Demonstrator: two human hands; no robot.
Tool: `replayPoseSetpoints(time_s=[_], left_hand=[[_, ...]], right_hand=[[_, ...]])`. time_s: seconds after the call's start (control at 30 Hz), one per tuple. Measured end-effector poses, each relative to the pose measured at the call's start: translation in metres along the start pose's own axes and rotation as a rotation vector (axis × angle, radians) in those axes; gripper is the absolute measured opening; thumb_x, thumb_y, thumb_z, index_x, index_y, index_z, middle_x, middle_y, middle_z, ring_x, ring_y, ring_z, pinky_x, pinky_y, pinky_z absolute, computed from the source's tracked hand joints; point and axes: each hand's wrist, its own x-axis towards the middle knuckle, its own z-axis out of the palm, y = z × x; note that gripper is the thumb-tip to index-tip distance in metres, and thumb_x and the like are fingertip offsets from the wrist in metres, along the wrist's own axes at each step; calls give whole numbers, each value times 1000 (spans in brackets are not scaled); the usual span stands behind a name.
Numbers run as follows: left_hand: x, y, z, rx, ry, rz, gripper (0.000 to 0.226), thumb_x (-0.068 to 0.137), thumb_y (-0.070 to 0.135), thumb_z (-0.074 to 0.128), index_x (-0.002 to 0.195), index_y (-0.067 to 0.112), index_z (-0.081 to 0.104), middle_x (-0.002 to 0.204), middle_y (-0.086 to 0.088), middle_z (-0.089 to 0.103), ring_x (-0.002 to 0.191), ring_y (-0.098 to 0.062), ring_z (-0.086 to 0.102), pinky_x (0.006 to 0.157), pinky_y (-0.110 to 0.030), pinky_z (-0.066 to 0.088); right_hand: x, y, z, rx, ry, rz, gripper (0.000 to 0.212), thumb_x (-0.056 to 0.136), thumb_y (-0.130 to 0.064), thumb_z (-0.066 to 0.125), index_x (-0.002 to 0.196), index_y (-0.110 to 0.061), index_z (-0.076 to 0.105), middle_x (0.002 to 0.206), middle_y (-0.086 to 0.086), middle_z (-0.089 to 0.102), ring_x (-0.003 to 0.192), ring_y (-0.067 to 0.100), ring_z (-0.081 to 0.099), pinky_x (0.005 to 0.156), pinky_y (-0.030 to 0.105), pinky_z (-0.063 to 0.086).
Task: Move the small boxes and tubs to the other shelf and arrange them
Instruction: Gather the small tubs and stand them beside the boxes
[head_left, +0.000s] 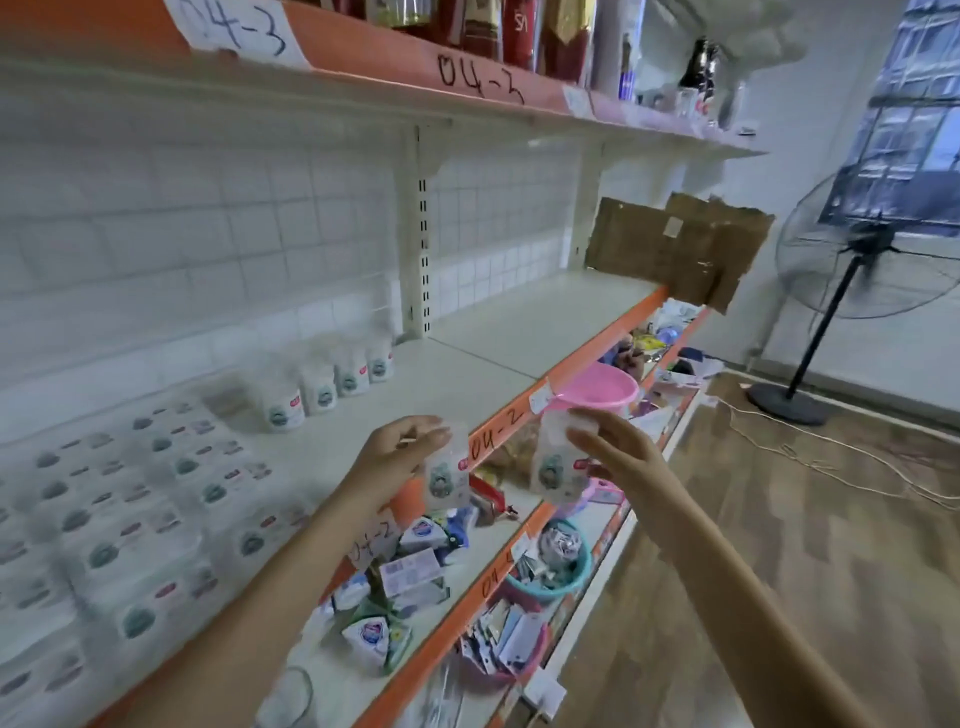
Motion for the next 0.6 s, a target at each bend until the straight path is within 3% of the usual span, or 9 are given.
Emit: replayPoseSetpoints(time_s=[0.07, 0.17, 0.27, 0.37, 0.47, 0.6], left_hand=[[19, -3, -14, 56, 70, 30, 24, 75, 36, 72, 97, 30, 63, 101, 11, 64, 95, -6, 60, 81, -21, 43], [46, -4, -31, 208, 188, 32, 60, 61, 57, 74, 112, 26, 61, 105, 12, 61, 95, -5, 57, 85, -23, 43], [74, -9, -44, 245, 374, 27, 43, 76, 36, 73, 115, 21, 60, 107, 4, 60, 96, -10, 55, 86, -22, 39], [98, -17, -48, 243, 543, -9, 48, 77, 32, 73, 119, 15, 58, 112, 0, 59, 102, -13, 55, 87, -22, 38], [116, -25, -48, 226, 648, -49, 50, 78, 30, 73, 122, 15, 57, 113, -1, 58, 105, -15, 55, 88, -22, 38], [128, -31, -48, 239, 726, -62, 43, 82, 19, 68, 123, 15, 56, 115, -3, 60, 101, -9, 57, 93, -25, 40]], right_hand=[[40, 3, 9, -1, -57, -14, 46, 79, -27, 68, 121, -13, 55, 106, -3, 64, 93, 9, 64, 68, 16, 52], [104, 12, 27, 9, -196, -27, 35, 85, -16, 60, 120, -12, 52, 104, 0, 64, 93, 9, 63, 72, 18, 54], [163, 19, 48, -9, -320, -57, 36, 86, -14, 61, 121, -11, 51, 106, 3, 63, 89, 9, 63, 70, 16, 53], [216, 28, 62, -40, -452, -65, 42, 85, -18, 63, 125, -10, 51, 112, 6, 61, 97, 18, 63, 81, 24, 52], [264, 37, 70, -50, -597, -67, 45, 84, -18, 65, 126, -9, 51, 115, 6, 61, 102, 21, 63, 91, 34, 49], [310, 53, 86, -48, -736, -88, 41, 83, -17, 68, 121, -14, 53, 114, 6, 61, 93, 17, 64, 88, 35, 49]])
